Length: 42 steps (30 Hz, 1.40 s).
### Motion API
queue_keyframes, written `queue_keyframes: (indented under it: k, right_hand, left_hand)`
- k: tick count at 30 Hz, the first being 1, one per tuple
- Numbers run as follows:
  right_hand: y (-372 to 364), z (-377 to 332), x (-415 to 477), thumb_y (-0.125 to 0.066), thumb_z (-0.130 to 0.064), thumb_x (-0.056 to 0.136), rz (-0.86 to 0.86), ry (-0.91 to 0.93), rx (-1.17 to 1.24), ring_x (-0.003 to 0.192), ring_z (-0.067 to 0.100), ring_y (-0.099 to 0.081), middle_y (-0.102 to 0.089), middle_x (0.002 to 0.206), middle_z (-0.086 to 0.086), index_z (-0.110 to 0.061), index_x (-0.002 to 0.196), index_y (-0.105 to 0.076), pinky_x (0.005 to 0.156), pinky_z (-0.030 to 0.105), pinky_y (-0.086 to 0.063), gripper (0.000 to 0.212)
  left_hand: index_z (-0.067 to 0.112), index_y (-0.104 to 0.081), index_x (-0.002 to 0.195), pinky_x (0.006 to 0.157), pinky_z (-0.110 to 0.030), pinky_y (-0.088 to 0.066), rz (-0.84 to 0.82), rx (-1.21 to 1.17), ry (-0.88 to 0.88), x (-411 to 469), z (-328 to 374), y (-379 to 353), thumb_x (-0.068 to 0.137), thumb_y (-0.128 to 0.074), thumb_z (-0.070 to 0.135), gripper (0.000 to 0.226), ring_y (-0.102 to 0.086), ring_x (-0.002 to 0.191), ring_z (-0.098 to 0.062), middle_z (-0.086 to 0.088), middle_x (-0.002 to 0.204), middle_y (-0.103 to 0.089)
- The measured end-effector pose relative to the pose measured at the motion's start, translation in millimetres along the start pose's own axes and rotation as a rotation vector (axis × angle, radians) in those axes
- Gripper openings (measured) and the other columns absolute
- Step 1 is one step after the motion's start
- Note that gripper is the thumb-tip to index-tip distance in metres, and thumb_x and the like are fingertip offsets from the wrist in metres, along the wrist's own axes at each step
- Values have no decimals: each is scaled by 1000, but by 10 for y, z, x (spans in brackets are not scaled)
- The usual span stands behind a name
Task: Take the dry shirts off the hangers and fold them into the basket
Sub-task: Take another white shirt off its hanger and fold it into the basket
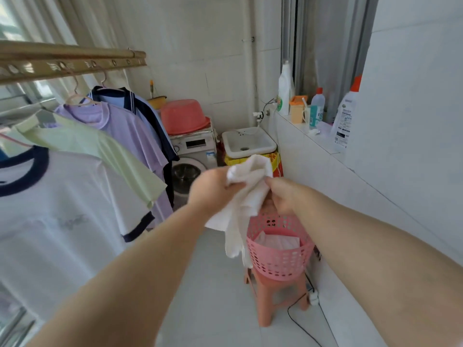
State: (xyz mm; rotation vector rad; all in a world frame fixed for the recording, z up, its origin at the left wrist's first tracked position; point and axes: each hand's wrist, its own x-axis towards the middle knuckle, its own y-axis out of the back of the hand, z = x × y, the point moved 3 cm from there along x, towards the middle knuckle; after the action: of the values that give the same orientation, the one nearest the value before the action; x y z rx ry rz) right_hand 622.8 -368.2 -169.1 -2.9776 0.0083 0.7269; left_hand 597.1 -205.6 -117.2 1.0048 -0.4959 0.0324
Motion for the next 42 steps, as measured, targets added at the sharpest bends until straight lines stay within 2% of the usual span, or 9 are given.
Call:
queue_keyframes:
  k: [6,8,11,15,18,23,28,34,42]
  right_hand:
    - [-88,-92,91,-50,-72,78,32,-13,21,93,32,-68,-70,97,18,-6,104,-59,77,42,-57,71]
    - [-129,-46,85,-61,-49,83,38,-51,-164,91,30,-64,-71,83,15,-5,99,-56,90,41,-52,47]
    - [-139,63,61,-56,-13,83,85,-85,-360,87,31,-58,-62,88,18,3,110,-56,78,37,-51,31]
    - [-168,-65,-139,-56,-4,73,-55,79,-79,78,30,-61,-63,89,14,-5,107,-58,66,32,-51,34]
    - [-212,-283,-319,-53,3,61,-302,210,156,85,32,-64,-68,92,12,-10,107,-63,81,41,-52,48]
    - [-161,-234,-275,-51,0,70,-154,118,-70,87,33,-60,-63,97,15,-8,114,-58,88,47,-47,45]
    - [-36,49,-99,-48,-1,80,133,2,-386,77,30,-58,-60,90,17,0,117,-51,70,33,-49,38]
    - [14,156,119,-62,-14,87,5,-76,-153,103,32,-63,-67,114,15,-7,123,-57,93,47,-48,37]
    - [348,205,812,-49,-11,98,102,-76,2,112,32,-58,-60,126,16,-2,129,-53,93,46,-44,32]
  left_hand:
    - [17,-66,86,66,-37,-48,-133,143,-248,-92,92,-235,88,-58,41,26,-61,74,-22,1,81,-64]
    - [19,-68,89,70,-36,-51,-319,153,-199,-100,98,-234,86,-62,44,27,-62,79,-21,0,84,-67]
    - [19,-71,101,81,-31,-51,-561,-412,161,-146,41,-181,86,-59,52,38,-65,93,-15,3,99,-71]
    - [14,-63,104,83,-36,-43,13,-573,602,-169,-467,9,93,-38,55,49,-57,98,-25,-7,102,-62]
    - [19,-53,128,103,-47,-40,5,-983,982,-326,-909,-140,71,-31,87,92,-55,118,-32,-4,128,-60]
    - [29,-67,101,77,-46,-53,-36,-1508,975,-457,-917,-244,77,-29,85,72,-65,96,-29,-4,101,-73]
    - [22,-66,108,80,-47,-53,-233,-1434,944,-480,-954,-308,76,-33,84,77,-64,103,-33,-11,108,-71]
    - [10,-54,126,77,-53,-56,-192,-1135,911,-335,-1044,-489,74,-77,5,57,-66,98,-35,-13,114,-68]
    - [13,-53,122,76,-52,-57,-163,-1035,910,263,-1140,-1130,79,-75,12,48,-65,98,-33,-9,114,-65]
